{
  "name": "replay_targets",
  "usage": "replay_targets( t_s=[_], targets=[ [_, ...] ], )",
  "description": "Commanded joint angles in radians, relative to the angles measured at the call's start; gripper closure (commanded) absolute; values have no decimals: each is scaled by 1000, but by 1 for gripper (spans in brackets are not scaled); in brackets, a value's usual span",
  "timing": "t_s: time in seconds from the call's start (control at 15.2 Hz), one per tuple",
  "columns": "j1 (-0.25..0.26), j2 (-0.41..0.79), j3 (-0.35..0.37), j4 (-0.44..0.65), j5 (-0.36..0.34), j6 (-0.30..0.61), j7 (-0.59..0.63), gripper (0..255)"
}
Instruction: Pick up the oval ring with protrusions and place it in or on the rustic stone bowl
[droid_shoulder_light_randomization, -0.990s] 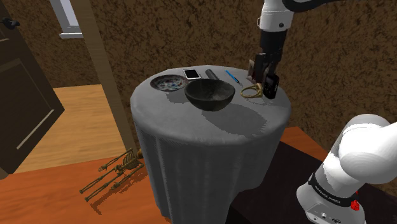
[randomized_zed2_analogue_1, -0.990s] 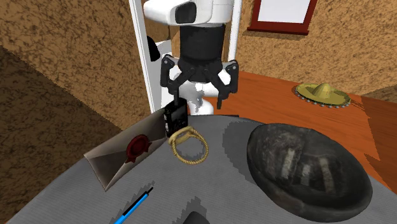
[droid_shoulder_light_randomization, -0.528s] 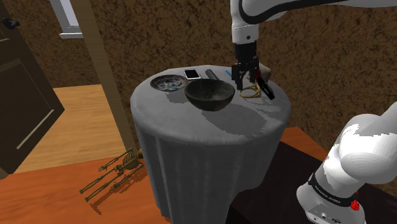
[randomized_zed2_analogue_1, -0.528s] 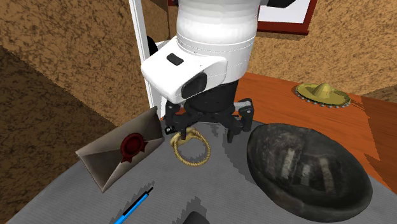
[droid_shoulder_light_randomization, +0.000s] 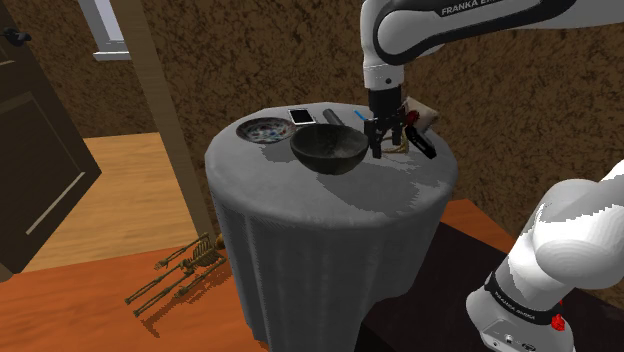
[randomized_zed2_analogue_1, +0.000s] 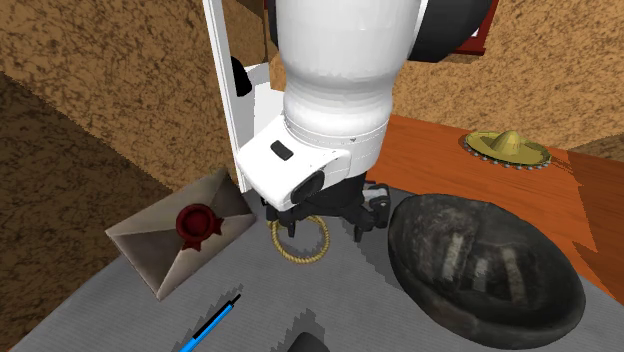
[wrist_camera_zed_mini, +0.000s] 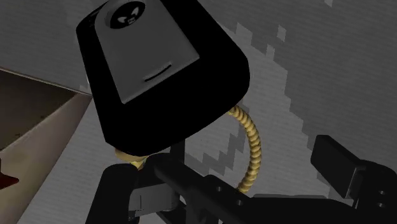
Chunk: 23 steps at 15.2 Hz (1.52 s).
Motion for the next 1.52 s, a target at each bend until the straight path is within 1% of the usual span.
replay_targets(
  t_s=[0.0,0.33,0.4,0.99,1.45],
  targets=[
    [0,-1,0,-6,0,4,0,0],
    [0,-1,0,-6,0,4,0,0],
    [0,-1,0,-6,0,4,0,255],
    [-4,-1,3,-6,1,4,-1,255],
    [-7,-6,5,84,1,-90,-3,255]
  ],
)
